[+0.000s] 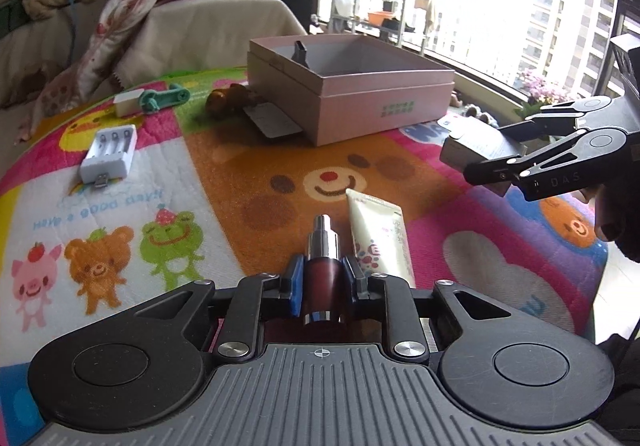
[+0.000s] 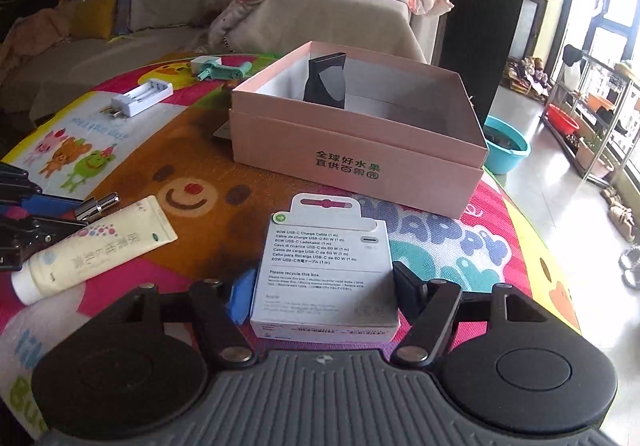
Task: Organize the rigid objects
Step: 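Carry the lipstick and cable box into the pink box and release both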
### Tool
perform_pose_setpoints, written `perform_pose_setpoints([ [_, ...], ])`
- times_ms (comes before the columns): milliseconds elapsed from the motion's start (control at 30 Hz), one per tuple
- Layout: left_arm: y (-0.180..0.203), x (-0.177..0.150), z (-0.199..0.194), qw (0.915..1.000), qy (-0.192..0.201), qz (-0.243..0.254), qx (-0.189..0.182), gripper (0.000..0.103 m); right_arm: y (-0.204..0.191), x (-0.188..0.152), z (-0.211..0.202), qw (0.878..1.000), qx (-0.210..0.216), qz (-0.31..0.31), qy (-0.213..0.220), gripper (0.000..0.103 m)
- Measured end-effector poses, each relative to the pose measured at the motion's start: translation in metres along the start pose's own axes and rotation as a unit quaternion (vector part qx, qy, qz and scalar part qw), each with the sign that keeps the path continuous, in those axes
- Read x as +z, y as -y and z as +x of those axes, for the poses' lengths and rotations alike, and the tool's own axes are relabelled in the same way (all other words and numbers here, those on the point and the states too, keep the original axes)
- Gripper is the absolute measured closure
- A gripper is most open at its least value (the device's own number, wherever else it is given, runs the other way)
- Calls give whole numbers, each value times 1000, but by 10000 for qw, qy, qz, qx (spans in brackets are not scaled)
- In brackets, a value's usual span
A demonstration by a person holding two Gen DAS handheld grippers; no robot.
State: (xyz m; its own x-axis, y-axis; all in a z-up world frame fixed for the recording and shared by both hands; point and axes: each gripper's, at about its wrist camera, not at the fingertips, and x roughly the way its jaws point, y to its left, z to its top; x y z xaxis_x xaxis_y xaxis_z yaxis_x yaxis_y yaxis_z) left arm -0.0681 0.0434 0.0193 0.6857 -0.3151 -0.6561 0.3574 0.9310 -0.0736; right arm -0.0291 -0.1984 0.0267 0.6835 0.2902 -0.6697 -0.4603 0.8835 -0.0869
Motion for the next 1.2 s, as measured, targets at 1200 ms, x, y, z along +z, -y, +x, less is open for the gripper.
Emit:
perform_pose_setpoints([
  [1200,-88,64,35,9894,907,-836,766,77,20,37,22,9984,-92,199,516,16],
])
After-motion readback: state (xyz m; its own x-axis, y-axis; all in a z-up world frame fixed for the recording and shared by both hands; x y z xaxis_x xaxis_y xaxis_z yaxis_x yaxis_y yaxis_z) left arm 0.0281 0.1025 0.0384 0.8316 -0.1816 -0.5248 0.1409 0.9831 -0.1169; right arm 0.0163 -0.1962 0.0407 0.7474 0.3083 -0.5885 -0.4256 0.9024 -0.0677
